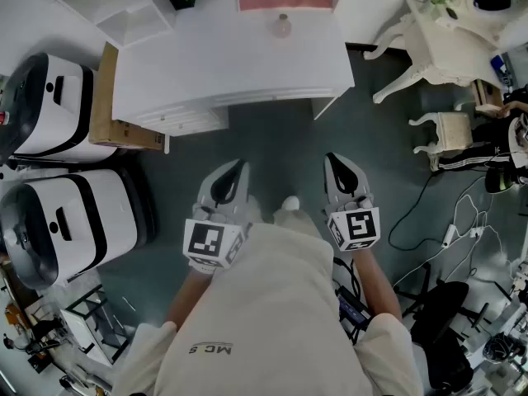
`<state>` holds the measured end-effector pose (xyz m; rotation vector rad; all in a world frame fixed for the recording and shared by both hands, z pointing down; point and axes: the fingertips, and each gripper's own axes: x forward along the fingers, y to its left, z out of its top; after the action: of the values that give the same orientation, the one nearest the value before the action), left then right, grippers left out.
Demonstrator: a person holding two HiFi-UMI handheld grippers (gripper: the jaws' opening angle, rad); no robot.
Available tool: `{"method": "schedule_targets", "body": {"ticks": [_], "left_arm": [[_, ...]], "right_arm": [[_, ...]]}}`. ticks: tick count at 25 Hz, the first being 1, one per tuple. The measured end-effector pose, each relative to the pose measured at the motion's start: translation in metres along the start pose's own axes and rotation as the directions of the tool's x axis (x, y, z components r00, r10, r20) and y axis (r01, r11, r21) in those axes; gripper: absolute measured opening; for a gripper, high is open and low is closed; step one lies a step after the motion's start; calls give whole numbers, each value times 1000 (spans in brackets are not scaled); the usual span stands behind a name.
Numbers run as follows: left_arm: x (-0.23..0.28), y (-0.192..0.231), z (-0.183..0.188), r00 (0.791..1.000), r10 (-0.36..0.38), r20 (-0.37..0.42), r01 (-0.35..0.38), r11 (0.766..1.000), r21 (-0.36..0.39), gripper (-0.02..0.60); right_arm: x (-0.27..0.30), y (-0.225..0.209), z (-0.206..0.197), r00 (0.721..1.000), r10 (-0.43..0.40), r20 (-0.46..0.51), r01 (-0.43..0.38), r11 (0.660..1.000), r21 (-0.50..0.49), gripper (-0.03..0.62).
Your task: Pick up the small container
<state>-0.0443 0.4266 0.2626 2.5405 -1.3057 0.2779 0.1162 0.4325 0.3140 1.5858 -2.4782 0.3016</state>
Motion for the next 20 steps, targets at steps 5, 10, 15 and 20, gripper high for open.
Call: {"method": "schedule_targets", "body": {"ticks": [5, 10, 15, 20], "left_arm": [[9, -61, -15, 1000, 22, -1, -22, 1000, 9, 2], [9, -84, -18, 1000, 4, -10, -4, 1000, 10, 2], [23, -102, -5, 1000, -18, 5, 17, 999, 41, 2], [37, -97, 0, 1000, -3, 15, 3, 1000, 27, 2]], "right_arm": [[-46, -31, -14, 999, 31, 14, -31, 999, 18, -3], [-70, -44, -19, 1000, 2, 20, -3, 999, 50, -3], [-80, -61, -16, 998, -5, 63, -4, 991, 132, -5], [-74, -72, -6, 998, 8, 70, -15, 994, 110, -5]]}}
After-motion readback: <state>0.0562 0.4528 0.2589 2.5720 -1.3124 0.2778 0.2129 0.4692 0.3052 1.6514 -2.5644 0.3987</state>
